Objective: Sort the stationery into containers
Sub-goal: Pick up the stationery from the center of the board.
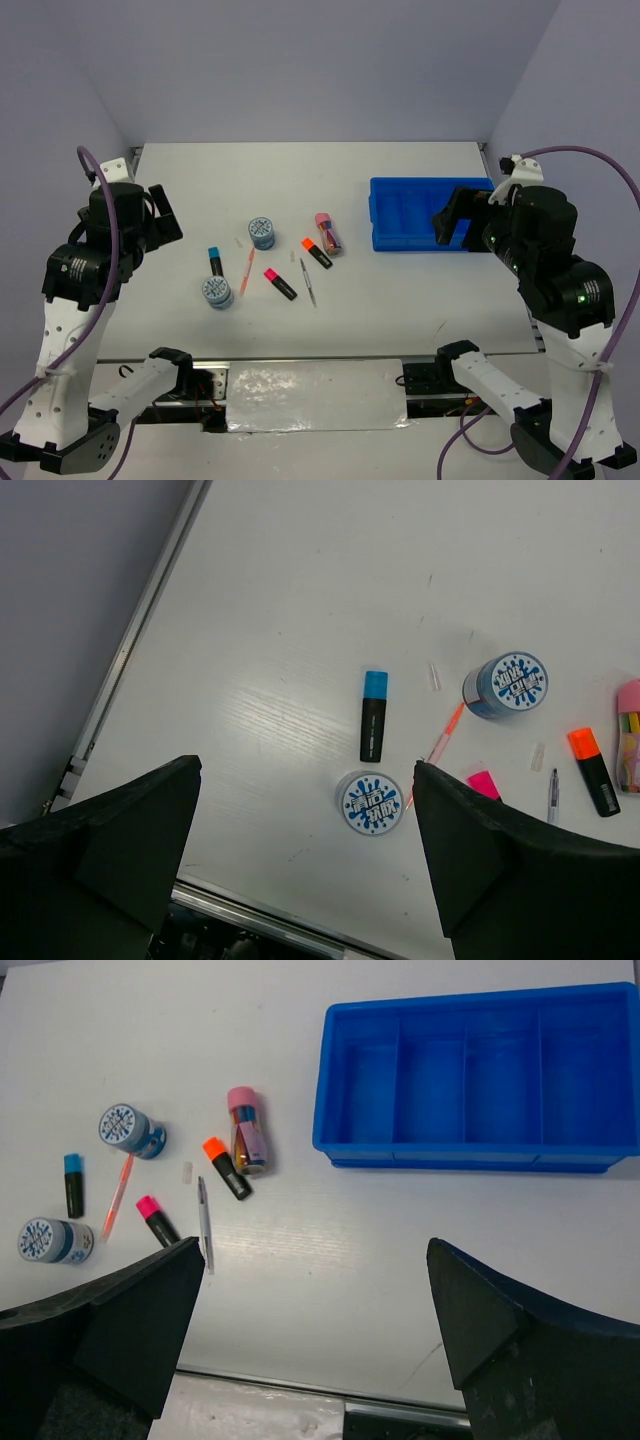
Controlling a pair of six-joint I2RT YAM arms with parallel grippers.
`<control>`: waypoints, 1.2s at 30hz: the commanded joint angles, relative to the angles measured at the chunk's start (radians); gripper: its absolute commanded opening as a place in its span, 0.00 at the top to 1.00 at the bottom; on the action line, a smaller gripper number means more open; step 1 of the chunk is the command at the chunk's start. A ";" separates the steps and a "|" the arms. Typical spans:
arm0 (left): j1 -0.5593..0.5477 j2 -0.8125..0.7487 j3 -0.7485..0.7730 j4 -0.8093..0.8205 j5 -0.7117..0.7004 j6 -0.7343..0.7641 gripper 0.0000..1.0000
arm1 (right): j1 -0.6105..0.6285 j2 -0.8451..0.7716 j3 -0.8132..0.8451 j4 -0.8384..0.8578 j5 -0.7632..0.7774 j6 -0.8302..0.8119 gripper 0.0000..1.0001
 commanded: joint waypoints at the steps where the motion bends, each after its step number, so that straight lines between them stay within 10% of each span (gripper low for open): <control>1: -0.004 -0.001 0.023 0.010 -0.024 -0.005 0.01 | 0.007 0.007 0.031 0.019 0.028 0.008 0.00; 12: -0.004 0.011 0.026 -0.007 -0.064 -0.034 0.01 | 0.072 0.106 -0.036 0.178 -0.112 0.043 0.00; 19: -0.004 0.034 0.008 -0.070 -0.110 -0.085 0.01 | 0.512 0.618 0.074 0.372 0.112 0.055 0.00; 29: -0.004 0.004 -0.060 -0.068 0.011 -0.096 0.01 | 0.634 1.307 0.627 0.374 0.134 -0.037 0.00; 36: -0.004 0.011 -0.087 -0.072 -0.023 -0.058 0.01 | 0.632 1.412 0.646 0.436 0.113 -0.084 0.00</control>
